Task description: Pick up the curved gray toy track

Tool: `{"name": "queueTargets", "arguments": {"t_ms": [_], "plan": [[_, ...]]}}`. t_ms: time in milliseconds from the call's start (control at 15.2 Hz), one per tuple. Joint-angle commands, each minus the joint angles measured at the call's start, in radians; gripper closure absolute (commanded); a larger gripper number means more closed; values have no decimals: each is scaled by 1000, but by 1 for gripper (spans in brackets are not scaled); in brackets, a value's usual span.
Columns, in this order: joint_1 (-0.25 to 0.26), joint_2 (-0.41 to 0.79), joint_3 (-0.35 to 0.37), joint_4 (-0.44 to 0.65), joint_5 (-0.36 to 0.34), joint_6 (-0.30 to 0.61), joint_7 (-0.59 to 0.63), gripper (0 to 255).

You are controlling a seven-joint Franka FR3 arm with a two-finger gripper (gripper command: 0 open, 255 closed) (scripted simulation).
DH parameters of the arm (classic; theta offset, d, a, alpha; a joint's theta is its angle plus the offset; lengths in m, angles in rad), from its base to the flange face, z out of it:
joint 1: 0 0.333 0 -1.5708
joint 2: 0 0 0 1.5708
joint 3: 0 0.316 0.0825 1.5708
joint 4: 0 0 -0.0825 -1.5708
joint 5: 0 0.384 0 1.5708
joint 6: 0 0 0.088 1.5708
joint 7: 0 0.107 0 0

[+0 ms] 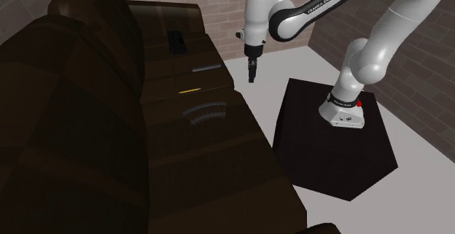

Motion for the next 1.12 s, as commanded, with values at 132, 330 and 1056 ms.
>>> {"name": "queueTargets", "arguments": {"t_ms": [132, 330, 1056], "plan": [[9, 144, 30, 64, -48, 89, 29, 0], [19, 263, 44, 132, -99, 143, 58, 0], [113, 665, 26, 453, -286, 228, 147, 0]]}}
